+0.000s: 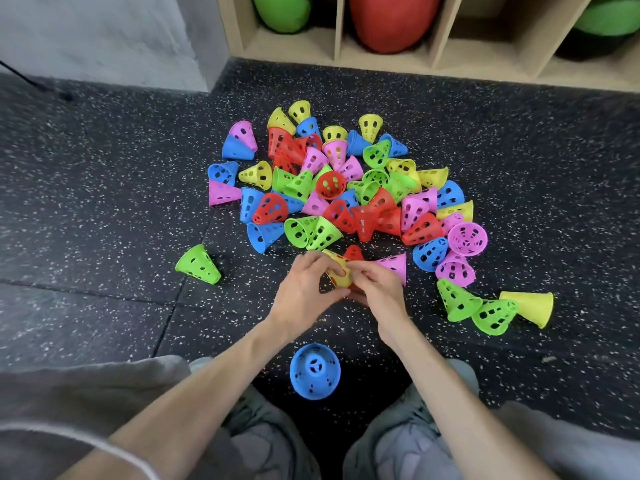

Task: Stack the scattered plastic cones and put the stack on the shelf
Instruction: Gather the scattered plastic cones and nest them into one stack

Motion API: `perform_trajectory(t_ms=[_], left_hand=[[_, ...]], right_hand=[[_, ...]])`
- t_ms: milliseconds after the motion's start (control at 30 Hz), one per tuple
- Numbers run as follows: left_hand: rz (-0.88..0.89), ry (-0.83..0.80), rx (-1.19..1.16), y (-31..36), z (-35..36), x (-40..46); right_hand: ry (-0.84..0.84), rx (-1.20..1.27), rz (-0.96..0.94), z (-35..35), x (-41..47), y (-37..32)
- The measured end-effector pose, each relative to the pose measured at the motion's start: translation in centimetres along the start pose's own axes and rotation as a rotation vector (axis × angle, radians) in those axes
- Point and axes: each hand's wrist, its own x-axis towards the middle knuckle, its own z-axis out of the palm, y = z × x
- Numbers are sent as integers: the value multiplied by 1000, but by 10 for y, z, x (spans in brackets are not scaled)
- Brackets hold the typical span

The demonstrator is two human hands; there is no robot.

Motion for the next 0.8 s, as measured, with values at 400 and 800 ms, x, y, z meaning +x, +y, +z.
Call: perform_trajectory(t_ms=[400,800], left_hand=[[-42,-132,93,-38,-48,-43],[-41,-111,3,-31,-27,-38]], right_hand=[[-404,-426,-5,26,-4,-11],[-407,-492,-40,11,-6,-14]])
